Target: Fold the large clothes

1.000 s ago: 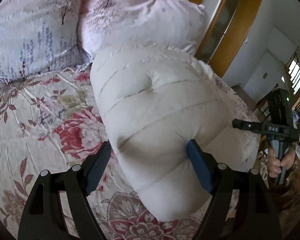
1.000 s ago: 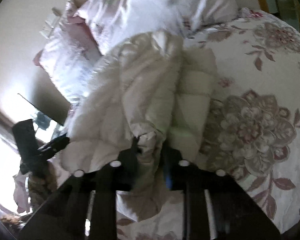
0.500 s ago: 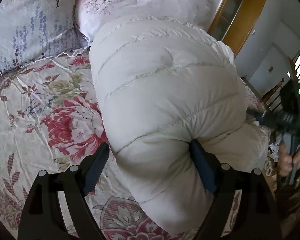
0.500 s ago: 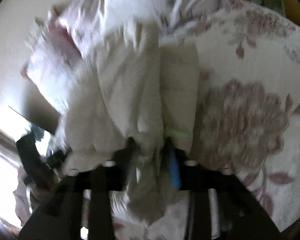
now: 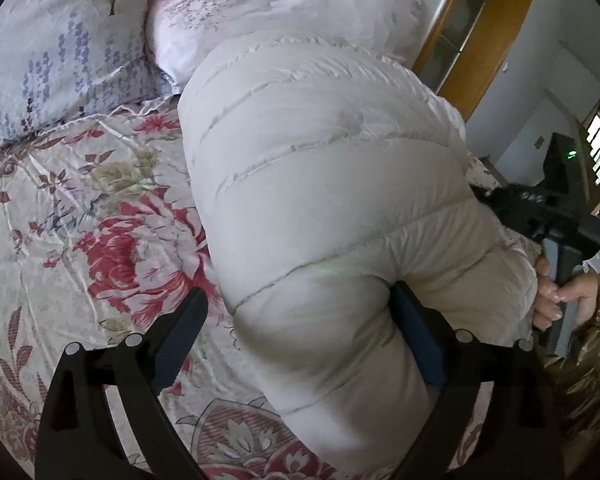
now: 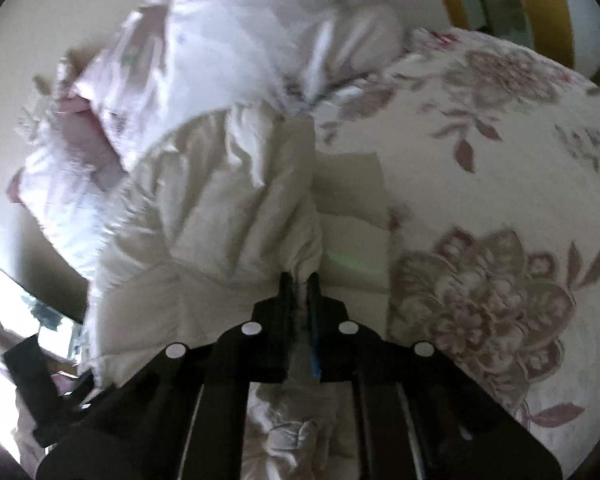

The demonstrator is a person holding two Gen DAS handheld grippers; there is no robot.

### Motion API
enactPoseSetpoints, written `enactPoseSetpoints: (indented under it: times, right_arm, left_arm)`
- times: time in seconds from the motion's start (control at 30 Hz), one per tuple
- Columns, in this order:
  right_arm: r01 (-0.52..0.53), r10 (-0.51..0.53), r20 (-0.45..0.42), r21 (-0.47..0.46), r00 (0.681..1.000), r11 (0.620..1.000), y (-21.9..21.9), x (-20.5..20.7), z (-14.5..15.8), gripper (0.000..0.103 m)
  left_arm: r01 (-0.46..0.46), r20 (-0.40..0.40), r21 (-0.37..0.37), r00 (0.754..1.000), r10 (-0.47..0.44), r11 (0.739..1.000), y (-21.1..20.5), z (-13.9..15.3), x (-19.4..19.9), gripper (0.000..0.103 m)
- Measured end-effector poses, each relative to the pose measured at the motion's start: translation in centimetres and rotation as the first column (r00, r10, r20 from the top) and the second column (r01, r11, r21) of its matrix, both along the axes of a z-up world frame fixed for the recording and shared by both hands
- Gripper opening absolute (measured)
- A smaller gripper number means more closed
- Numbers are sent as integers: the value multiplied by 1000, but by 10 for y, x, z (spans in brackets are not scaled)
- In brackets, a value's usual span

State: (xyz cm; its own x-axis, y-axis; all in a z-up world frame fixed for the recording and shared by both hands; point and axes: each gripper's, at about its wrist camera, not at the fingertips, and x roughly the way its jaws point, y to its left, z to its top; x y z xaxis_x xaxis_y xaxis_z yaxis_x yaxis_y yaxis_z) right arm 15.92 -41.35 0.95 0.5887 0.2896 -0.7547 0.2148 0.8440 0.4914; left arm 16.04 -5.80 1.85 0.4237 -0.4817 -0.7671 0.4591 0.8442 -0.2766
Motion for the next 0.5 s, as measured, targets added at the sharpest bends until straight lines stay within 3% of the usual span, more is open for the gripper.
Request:
enactPoseSetpoints:
  times: [0.33,0.5]
  right_arm:
    - [25,-30,-89,-58,996,998,4,6,-29,3]
    - [43,-46,-32,-91,998,995,-3,-8,-1,20]
  left_arm:
    - [10,11,12,1000,-10,1000,-8,-3,2,97]
    - [5,38,52,999,-7,999,-10,-1,0,97]
